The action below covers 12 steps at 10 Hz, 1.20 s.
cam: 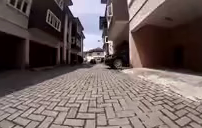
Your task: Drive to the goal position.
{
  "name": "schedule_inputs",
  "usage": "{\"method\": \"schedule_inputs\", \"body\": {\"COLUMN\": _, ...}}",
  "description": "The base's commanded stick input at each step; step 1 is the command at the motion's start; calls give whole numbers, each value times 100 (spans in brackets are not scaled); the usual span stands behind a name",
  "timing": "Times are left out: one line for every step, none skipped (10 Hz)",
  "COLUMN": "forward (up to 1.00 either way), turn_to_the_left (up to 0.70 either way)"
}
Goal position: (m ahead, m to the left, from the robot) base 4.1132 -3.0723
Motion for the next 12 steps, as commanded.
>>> {"method": "schedule_inputs", "body": {"forward": 50, "turn_to_the_left": 0}}
{"method": "schedule_inputs", "body": {"forward": 50, "turn_to_the_left": 0}}
{"method": "schedule_inputs", "body": {"forward": 50, "turn_to_the_left": 0}}
{"method": "schedule_inputs", "body": {"forward": 50, "turn_to_the_left": 0}}
{"method": "schedule_inputs", "body": {"forward": 50, "turn_to_the_left": 0}}
{"method": "schedule_inputs", "body": {"forward": 50, "turn_to_the_left": 0}}
{"method": "schedule_inputs", "body": {"forward": 50, "turn_to_the_left": 0}}
{"method": "schedule_inputs", "body": {"forward": 50, "turn_to_the_left": 0}}
{"method": "schedule_inputs", "body": {"forward": 50, "turn_to_the_left": 0}}
{"method": "schedule_inputs", "body": {"forward": 50, "turn_to_the_left": 0}}
{"method": "schedule_inputs", "body": {"forward": 50, "turn_to_the_left": 0}}
{"method": "schedule_inputs", "body": {"forward": 50, "turn_to_the_left": 0}}
